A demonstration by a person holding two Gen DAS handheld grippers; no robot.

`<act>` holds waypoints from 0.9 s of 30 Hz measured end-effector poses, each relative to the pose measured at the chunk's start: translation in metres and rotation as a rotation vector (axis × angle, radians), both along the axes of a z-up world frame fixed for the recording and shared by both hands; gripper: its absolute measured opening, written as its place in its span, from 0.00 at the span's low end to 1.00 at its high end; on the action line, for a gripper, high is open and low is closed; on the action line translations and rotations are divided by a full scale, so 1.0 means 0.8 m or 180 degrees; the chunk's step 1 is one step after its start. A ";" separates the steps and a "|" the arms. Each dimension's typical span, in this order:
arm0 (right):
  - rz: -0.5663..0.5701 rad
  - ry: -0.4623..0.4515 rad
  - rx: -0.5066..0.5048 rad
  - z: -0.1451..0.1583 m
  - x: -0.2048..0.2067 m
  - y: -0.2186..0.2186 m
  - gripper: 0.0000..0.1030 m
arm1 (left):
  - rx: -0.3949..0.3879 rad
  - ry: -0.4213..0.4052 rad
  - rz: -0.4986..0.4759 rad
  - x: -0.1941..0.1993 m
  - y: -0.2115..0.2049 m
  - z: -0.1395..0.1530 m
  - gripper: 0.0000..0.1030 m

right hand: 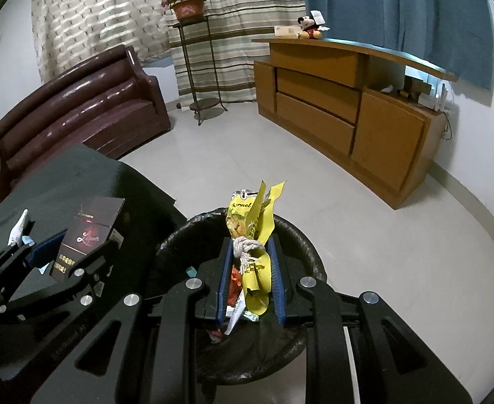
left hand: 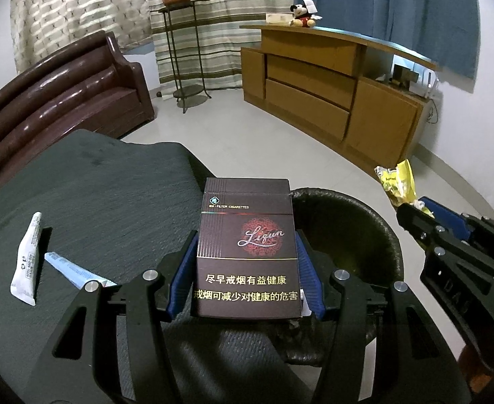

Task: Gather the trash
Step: 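Open both tools over the bin to drop the box and wrapper, then return both tools to the table toward the white tube and blue packet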

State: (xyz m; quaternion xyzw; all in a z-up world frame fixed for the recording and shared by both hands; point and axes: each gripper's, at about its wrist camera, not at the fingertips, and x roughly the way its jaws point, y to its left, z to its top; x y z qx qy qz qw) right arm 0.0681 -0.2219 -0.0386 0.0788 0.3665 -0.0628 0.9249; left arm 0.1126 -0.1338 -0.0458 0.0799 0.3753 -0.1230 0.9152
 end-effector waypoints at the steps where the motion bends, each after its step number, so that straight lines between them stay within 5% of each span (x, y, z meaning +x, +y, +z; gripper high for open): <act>1: -0.0003 0.0003 0.0003 -0.001 0.000 -0.001 0.21 | 0.0002 0.0001 0.0002 0.000 0.000 0.000 0.52; 6: -0.0032 0.0006 0.0028 -0.002 0.003 -0.003 0.22 | 0.0004 0.0025 0.0003 0.002 0.000 -0.001 0.53; 10: -0.0058 0.0003 0.0032 -0.002 0.003 -0.005 0.37 | 0.0006 0.0059 0.0030 0.008 0.001 -0.001 0.60; 27: -0.0093 -0.0025 0.0009 0.000 0.001 -0.015 0.43 | -0.0033 0.0009 0.0065 0.004 0.009 0.004 0.67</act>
